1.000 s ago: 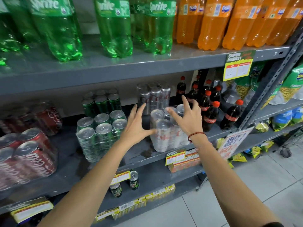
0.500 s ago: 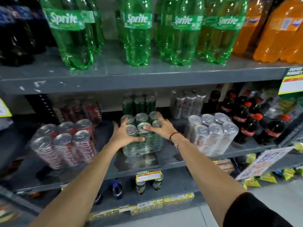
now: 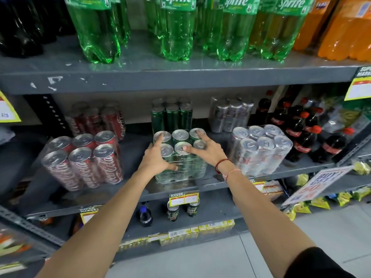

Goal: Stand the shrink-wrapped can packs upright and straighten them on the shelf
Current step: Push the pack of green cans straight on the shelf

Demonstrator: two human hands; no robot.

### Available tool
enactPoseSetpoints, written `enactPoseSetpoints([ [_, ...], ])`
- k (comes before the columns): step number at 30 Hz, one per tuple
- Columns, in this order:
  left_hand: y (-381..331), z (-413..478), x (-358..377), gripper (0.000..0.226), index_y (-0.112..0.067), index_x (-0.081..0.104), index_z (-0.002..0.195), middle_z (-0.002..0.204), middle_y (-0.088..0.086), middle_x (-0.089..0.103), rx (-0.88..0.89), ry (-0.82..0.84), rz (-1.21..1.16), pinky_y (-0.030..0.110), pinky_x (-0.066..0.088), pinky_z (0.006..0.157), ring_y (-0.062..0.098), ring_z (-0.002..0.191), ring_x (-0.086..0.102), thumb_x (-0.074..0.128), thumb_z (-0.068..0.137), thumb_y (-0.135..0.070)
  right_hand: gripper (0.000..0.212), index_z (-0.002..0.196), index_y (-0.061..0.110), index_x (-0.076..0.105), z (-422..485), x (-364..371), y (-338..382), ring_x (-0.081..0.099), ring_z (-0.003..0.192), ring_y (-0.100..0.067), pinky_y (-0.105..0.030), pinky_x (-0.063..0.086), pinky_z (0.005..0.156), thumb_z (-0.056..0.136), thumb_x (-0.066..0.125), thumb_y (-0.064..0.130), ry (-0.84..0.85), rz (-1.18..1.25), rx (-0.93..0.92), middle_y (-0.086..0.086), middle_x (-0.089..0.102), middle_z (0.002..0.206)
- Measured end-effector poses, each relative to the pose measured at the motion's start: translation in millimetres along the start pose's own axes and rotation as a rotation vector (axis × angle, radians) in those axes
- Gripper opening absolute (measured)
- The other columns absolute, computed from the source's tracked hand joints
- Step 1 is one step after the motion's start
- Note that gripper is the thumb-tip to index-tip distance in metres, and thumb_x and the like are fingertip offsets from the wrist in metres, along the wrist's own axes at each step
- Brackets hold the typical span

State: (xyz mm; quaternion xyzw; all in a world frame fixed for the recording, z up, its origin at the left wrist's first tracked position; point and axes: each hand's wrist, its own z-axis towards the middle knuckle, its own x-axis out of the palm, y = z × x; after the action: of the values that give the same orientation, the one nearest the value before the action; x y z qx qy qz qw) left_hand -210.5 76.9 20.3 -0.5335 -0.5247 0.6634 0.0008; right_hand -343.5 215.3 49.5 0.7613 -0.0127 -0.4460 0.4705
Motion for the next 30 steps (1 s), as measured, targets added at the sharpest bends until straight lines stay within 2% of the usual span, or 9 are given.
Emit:
enactPoseSetpoints([
  [12,-1.2,-21.6,2.3,0.127,-0.033,0.006,0.147,0.151,0.012,0.03,0.036,0.0,-0.015,0.045,0.031,0.107,0.03,0.139,0.026,0.09,0.051,-0.03,0.085,0.146,0.04,0.025,-21.2,-0.3,-2.3,0.046,0.129,-0.032,-0.038,0.037,0.105,0.074,0.063,0.063,0.0,0.008,0.018,-0.011,0.051,0.138],
  [18,-0.1,-22.2,2.4,0.127,-0.033,0.005,0.148,0.153,0.012,0.026,0.034,0.006,-0.004,0.046,0.03,0.108,0.03,0.141,0.023,0.089,0.053,-0.03,0.084,0.146,0.039,0.025,-22.9,0.5,-2.9,0.047,0.128,-0.033,-0.037,0.038,0.104,0.075,0.062,0.064,-0.016,-0.01,0.01,-0.012,0.052,0.137],
  [25,1.1,-20.7,3.1,0.128,-0.035,0.004,0.147,0.152,0.014,0.028,0.033,-0.006,0.022,0.046,0.033,0.106,0.033,0.138,0.029,0.089,0.052,-0.034,0.083,0.145,0.04,0.025,-21.4,3.3,-4.3,0.047,0.128,-0.033,-0.038,0.037,0.104,0.075,0.061,0.065,-0.031,-0.03,0.016,-0.01,0.052,0.137],
  [28,-0.2,-21.0,-2.7,0.128,-0.034,0.002,0.147,0.152,0.013,0.027,0.054,0.045,0.018,0.046,0.033,0.105,0.032,0.138,0.029,0.089,0.053,-0.035,0.084,0.147,0.039,0.023,-20.3,0.6,-1.9,0.043,0.132,-0.033,-0.039,0.034,0.108,0.076,0.06,0.064,0.009,-0.039,0.014,-0.012,0.049,0.14],
  [30,1.1,-22.8,-14.0,0.124,-0.03,0.0,0.148,0.154,0.011,0.022,0.098,0.103,-0.004,0.043,0.029,0.108,0.029,0.14,0.024,0.086,0.058,-0.036,0.083,0.147,0.037,0.022,-20.3,-1.4,4.0,0.03,0.14,-0.031,-0.04,0.027,0.112,0.078,0.06,0.061,0.022,-0.016,0.008,-0.012,0.043,0.145],
])
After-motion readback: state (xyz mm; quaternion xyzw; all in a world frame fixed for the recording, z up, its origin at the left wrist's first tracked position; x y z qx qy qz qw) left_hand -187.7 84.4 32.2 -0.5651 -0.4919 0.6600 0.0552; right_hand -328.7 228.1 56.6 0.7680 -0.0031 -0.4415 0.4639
